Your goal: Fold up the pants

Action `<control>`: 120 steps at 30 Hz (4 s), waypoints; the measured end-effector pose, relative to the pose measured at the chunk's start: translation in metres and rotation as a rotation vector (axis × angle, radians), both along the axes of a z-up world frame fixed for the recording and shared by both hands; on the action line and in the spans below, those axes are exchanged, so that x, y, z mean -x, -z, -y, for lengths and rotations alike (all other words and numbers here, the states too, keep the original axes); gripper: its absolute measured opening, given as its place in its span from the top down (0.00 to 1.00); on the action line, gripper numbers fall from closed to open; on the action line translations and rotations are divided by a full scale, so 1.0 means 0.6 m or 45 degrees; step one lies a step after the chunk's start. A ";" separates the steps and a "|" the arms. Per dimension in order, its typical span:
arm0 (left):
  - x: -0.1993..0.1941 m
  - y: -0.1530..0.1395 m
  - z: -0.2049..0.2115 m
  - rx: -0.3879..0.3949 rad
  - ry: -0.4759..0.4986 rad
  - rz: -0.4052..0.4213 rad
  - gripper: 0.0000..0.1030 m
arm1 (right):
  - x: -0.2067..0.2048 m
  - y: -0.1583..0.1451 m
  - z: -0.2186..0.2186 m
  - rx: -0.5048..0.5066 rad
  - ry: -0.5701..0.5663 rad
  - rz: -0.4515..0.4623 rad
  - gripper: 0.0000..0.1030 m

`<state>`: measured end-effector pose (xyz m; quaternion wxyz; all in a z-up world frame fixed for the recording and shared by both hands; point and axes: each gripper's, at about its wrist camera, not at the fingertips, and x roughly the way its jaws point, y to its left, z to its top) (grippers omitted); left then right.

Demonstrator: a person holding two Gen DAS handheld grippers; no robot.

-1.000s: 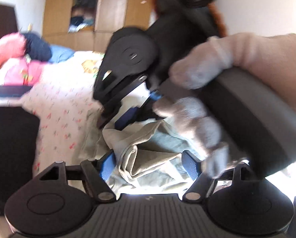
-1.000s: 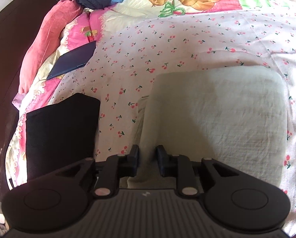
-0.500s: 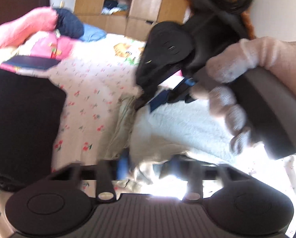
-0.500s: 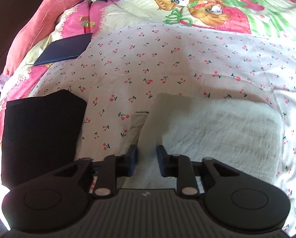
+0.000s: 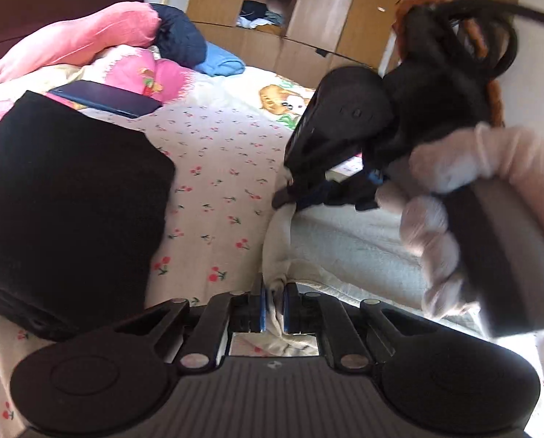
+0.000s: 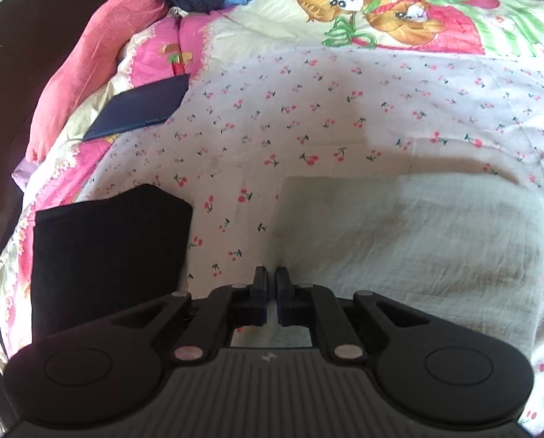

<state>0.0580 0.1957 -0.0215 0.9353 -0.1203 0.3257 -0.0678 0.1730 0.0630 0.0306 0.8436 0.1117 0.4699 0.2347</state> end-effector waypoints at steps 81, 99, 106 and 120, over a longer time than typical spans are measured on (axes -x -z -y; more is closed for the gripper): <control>-0.002 -0.017 0.054 -0.649 0.339 0.061 0.17 | 0.225 0.080 0.297 -0.244 0.209 0.280 0.58; -0.036 -0.034 0.040 -0.506 0.327 0.041 0.17 | 0.168 0.104 0.314 -0.360 0.254 0.141 0.55; -0.107 0.019 0.028 -0.287 0.354 -0.093 0.17 | 0.110 0.138 0.304 -0.446 0.244 0.109 0.52; -0.140 0.055 0.056 -0.280 0.478 -0.096 0.06 | 0.059 0.174 0.288 -0.714 0.114 0.035 0.52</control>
